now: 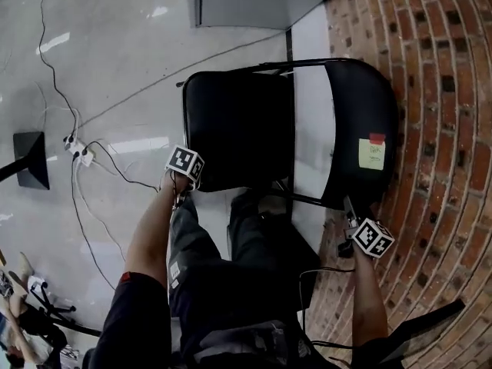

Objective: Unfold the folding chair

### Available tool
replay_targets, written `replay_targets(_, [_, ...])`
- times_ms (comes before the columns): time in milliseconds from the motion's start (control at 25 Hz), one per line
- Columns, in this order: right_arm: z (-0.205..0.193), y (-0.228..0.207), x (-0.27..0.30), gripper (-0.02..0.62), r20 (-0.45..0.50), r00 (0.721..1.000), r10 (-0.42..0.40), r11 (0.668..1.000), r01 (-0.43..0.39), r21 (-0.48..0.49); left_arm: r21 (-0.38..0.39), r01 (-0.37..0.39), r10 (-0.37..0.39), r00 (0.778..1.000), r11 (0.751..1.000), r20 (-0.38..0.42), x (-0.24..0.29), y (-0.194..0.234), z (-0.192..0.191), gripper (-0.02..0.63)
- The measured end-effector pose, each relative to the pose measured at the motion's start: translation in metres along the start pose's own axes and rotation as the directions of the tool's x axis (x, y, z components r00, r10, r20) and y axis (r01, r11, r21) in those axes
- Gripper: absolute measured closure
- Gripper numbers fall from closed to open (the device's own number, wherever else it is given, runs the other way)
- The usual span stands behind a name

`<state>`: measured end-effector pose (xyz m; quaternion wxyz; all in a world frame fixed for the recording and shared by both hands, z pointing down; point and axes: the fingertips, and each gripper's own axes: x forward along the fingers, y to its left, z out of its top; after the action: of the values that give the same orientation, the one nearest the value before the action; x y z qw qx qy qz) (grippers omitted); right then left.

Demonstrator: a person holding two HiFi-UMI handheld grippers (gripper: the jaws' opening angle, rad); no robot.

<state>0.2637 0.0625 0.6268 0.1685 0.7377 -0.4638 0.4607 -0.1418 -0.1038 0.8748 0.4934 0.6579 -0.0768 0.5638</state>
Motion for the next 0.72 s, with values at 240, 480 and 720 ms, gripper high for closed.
replay_targets(240, [0.003,0.015,0.011,0.403,-0.059,0.991,0.122,0.992,-0.119,0.048,-0.039,-0.005,0.005,1.0,0.999,0.022,0.006,0.006,0.003,0.126])
replay_targets(480, [-0.004,0.037,0.005,0.44,-0.134,0.969,0.208,0.974,-0.192,0.123,-0.162,0.045,-0.02,0.988,0.986,0.153,0.004,0.021,0.017,0.117])
replay_targets(720, [-0.01,0.047,0.008,0.439,-0.14,0.966,0.216,0.967,-0.192,0.165,-0.148,0.068,-0.037,0.979,0.987,0.201,0.004,0.032,0.016,0.12])
